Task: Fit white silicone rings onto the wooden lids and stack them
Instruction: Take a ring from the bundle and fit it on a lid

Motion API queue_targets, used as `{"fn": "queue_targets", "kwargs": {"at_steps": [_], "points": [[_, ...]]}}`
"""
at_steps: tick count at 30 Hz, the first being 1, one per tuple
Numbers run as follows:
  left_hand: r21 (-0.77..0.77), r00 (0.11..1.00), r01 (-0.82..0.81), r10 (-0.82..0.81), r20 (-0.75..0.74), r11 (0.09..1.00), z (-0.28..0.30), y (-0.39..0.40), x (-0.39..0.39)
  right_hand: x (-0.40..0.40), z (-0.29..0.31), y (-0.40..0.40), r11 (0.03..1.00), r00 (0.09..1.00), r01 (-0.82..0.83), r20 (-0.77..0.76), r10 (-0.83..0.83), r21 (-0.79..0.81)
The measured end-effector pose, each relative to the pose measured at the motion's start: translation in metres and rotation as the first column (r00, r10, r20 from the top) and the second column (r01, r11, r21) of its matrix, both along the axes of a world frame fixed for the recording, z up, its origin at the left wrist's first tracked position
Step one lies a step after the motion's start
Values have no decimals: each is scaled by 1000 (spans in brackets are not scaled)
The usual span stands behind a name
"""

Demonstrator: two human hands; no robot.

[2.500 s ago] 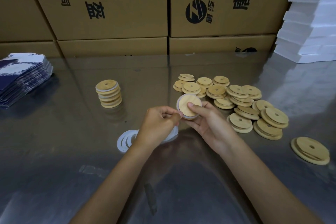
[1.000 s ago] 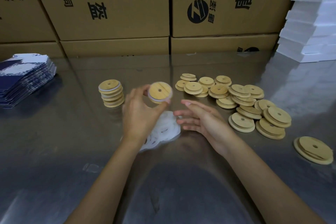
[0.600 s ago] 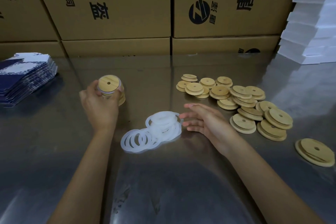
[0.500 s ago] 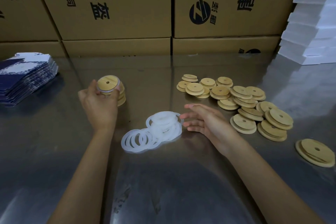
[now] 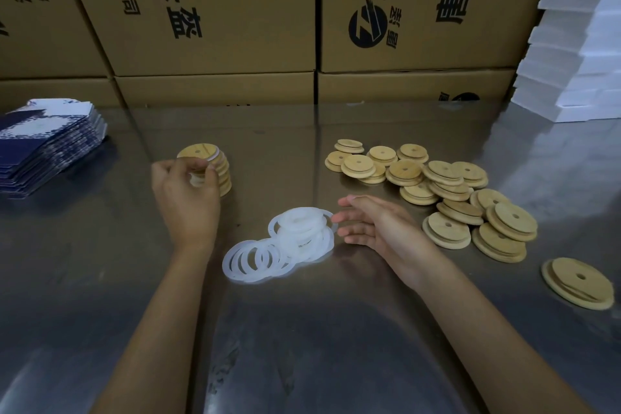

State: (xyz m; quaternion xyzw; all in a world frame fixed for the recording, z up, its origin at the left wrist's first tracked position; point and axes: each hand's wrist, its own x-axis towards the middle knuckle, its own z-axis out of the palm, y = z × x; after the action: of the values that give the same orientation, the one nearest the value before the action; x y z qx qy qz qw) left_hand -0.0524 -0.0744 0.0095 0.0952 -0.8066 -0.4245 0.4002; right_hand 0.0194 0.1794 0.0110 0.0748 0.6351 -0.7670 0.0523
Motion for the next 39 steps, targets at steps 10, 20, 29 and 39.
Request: {"fn": "queue_targets", "kwargs": {"at_steps": [10,20,29,39], "points": [[-109,1000,27,-25,19,994,0,8,6,-1,-1,0,999,1000,27,2,-27,-21],[-303,885,463,-418,203,833,-7,59,25,-15,-8,24,810,888,458,-232,-397,365],[-388,757,650,-511,407,654,-22,84,33,-15,-13,64,88,837,501,-456,-303,861],[-348,744,662,-526,412,664,-21,84,34,-16,-13,65,151,772,603,-526,-356,783]]}}
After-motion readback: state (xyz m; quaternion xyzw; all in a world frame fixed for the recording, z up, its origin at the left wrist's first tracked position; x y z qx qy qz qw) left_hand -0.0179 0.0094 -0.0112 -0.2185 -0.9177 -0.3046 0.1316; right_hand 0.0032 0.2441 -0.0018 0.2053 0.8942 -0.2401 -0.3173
